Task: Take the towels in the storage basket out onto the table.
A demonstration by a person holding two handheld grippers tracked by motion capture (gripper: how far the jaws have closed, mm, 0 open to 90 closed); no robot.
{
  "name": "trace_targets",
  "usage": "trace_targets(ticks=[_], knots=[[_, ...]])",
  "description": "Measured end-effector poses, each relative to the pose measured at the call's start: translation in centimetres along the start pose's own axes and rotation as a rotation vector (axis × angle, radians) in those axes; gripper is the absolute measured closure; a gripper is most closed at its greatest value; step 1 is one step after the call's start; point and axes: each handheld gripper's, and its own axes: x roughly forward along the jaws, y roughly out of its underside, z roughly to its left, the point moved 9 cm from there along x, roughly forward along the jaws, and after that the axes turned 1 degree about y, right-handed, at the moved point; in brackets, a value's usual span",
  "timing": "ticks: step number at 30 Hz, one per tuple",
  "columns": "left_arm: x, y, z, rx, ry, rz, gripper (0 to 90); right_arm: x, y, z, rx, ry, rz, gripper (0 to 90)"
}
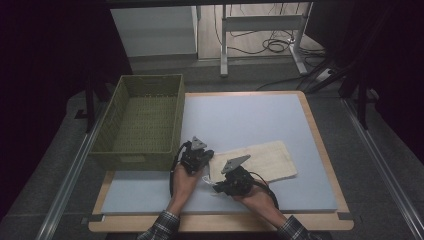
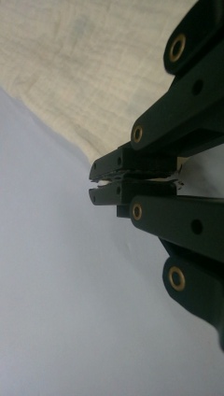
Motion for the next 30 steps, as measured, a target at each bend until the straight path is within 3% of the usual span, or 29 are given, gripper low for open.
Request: trace_targets(ticks=[5, 13, 30], knots=[[-0.2, -1.2, -0.4, 0.006, 0.008, -0.029, 86.8, -1.3, -0.6, -0.1, 0.01, 0.004, -0.054, 85.1], [0.9, -4.2, -2.3, 0.072, 0.016, -0.059, 86.5, -4.8, 0.0, -2.1, 0.064, 0.052, -0.151, 85.0], [5.6, -7.7, -6.5, 0.159, 0.083, -0.044, 86.3, -9.5, 4.8, -6.4, 0.205, 0.139, -0.217, 84.5]])
